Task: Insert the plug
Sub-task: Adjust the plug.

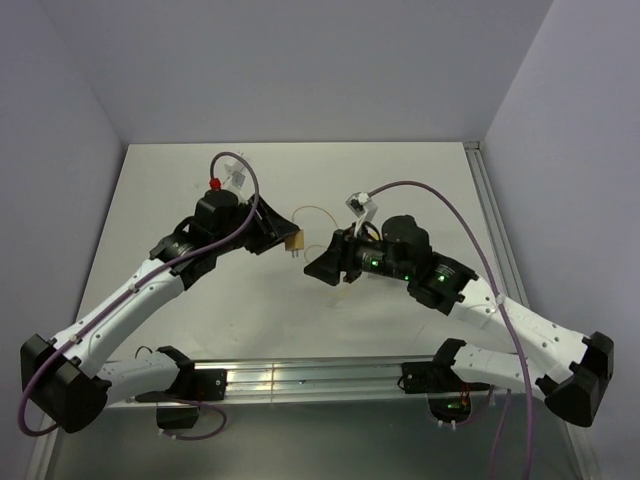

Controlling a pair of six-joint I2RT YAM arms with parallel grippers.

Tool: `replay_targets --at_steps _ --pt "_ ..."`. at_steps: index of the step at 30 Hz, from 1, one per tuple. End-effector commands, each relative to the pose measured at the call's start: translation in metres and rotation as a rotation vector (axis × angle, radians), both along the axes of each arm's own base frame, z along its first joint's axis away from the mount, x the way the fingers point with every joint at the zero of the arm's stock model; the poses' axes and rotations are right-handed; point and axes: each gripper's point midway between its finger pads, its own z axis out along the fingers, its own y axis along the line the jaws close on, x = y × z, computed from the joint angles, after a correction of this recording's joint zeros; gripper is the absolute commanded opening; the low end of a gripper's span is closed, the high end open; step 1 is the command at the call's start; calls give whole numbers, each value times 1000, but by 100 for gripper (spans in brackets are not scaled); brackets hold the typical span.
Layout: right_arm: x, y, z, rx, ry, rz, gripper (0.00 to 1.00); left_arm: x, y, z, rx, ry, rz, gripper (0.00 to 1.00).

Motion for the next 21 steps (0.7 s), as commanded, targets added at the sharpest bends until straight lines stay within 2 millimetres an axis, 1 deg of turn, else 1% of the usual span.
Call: replay_targets --at_steps 1,2,3,4,5,6,8,9,12,14,16,17,18,20,21 --pt "16 21 34 59 -88 -60 63 5 -4 24 -41 11 81 0" --pt "23 26 27 32 -83 -82 63 2 -7 24 -40 17 77 0" --pt "22 31 31 30 -94 -83 64 2 -7 26 -45 11 84 1" --pt "24 33 27 5 -89 -96 64 0 -8 28 -50 9 84 0" --pt "32 35 20 -28 -98 -133 65 -3 -10 29 -55 10 78 0" --pt "33 37 23 -33 -106 -142 67 -4 -10 30 -57 6 77 0" --pt "31 41 16 -69 -111 -141 68 -6 -10 32 -52 1 74 0" --pt "35 40 17 -78 -118 -168 69 -7 -10 34 -54 -3 72 0" --pt "37 38 10 -113 -108 -190 69 -9 -11 32 -40 -3 60 0" --pt "36 37 11 -111 -111 -193 69 -9 -11 31 -29 -5 64 0" --pt "35 32 6 -130 -101 -206 68 -9 -8 30 -20 -7 74 0" --pt "35 30 7 -131 -102 -210 68 -10 -8 30 -16 -9 72 0" --pt "35 27 2 -144 -98 -216 68 -10 -7 32 -19 -12 72 0" --pt "35 23 2 -139 -106 -232 68 -11 -7 33 -20 -17 69 0" --pt "35 22 -1 -143 -106 -232 68 -11 -7 33 -19 -18 69 0"
